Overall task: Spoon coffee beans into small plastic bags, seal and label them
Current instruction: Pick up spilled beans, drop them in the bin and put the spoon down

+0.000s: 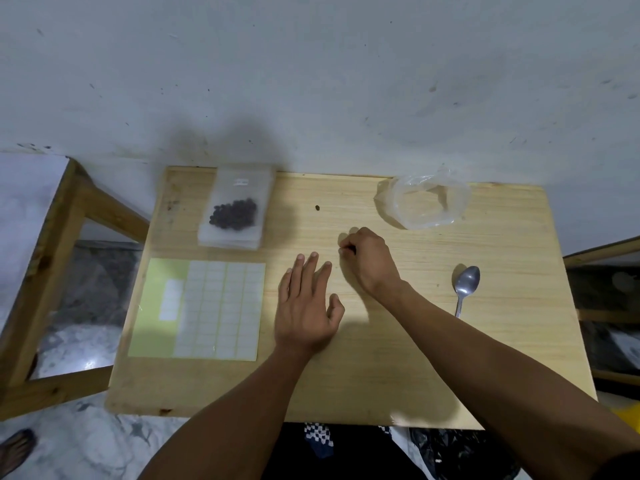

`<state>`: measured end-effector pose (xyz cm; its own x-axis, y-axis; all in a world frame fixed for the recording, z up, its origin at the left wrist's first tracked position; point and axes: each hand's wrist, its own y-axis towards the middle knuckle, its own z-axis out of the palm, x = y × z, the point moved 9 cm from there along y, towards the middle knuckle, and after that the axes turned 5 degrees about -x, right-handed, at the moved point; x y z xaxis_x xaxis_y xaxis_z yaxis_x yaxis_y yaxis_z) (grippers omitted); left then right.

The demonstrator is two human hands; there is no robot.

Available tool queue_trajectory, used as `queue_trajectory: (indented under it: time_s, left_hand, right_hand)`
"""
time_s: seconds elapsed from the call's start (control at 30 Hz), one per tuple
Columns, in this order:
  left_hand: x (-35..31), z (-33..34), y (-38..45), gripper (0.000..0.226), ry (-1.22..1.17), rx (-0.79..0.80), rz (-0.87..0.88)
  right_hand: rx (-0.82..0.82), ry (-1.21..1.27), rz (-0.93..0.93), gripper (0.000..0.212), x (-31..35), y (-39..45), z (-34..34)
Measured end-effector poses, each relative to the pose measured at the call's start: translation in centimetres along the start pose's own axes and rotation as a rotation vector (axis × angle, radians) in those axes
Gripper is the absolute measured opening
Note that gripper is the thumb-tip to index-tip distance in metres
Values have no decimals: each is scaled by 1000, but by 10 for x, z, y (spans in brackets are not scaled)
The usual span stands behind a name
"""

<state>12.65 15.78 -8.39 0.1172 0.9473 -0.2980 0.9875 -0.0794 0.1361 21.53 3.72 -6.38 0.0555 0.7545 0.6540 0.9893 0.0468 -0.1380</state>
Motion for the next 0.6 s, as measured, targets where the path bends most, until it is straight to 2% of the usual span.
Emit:
queue_trajectory:
  time_s: [0.2, 0.33, 0.6]
  left_hand:
    - [0, -3, -1, 58, -18, -20, 1]
    - [0, -2, -1, 59, -18, -16, 1]
    - [-3, -5, 0, 56, -25, -60, 37]
  right_hand:
    - [48, -54, -9, 15, 2, 2, 2]
    - [50, 129, 127, 21, 0, 11, 1]
    - [3, 81, -2, 18, 33, 68, -7]
